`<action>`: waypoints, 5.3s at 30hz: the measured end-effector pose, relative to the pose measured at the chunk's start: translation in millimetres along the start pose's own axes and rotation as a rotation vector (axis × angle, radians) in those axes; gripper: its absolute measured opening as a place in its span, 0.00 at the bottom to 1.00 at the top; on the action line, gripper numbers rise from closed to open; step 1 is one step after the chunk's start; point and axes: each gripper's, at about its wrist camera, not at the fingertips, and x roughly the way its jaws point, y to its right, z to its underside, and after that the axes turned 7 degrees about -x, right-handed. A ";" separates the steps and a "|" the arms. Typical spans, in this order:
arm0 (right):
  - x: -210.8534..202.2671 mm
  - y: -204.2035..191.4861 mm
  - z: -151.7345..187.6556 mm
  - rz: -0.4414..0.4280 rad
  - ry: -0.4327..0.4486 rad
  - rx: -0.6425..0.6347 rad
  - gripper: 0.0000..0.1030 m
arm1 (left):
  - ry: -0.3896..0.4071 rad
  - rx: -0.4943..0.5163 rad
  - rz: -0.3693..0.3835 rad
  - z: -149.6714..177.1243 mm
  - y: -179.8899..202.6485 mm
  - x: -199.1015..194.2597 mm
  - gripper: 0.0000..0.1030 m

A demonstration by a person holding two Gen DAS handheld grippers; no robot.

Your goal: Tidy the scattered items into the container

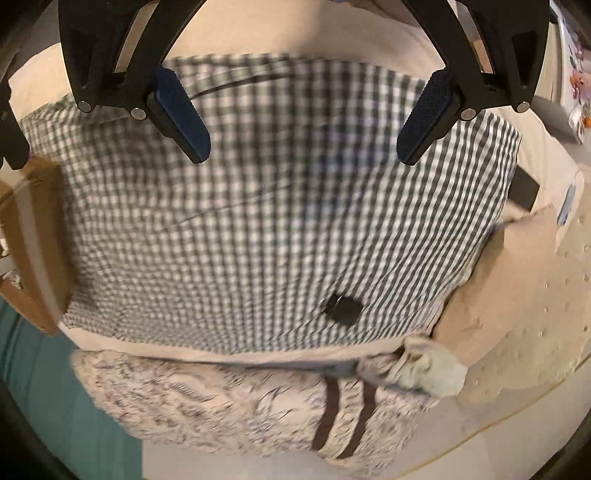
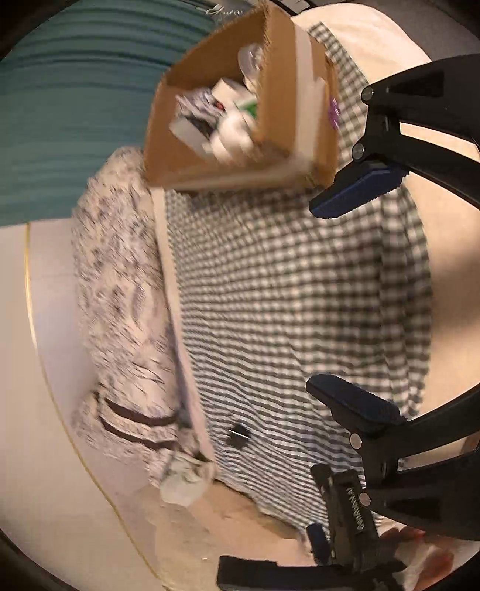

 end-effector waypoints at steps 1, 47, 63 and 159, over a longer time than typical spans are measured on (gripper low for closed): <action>4.9 -8.5 1.8 0.000 -0.011 -0.015 0.84 | -0.006 -0.015 0.001 2.6 -7.4 3.8 1.00; 197.1 -29.8 -11.9 -0.010 -0.174 -0.031 0.84 | -0.178 -0.353 0.032 -192.3 -88.4 292.8 0.82; 191.1 -51.8 -52.4 -0.019 -0.081 -0.094 0.84 | -0.099 -0.320 0.097 -202.9 -104.8 261.9 0.89; -10.6 211.7 23.2 0.241 -0.075 0.223 0.84 | 0.240 0.410 0.554 -54.0 327.0 -75.2 0.73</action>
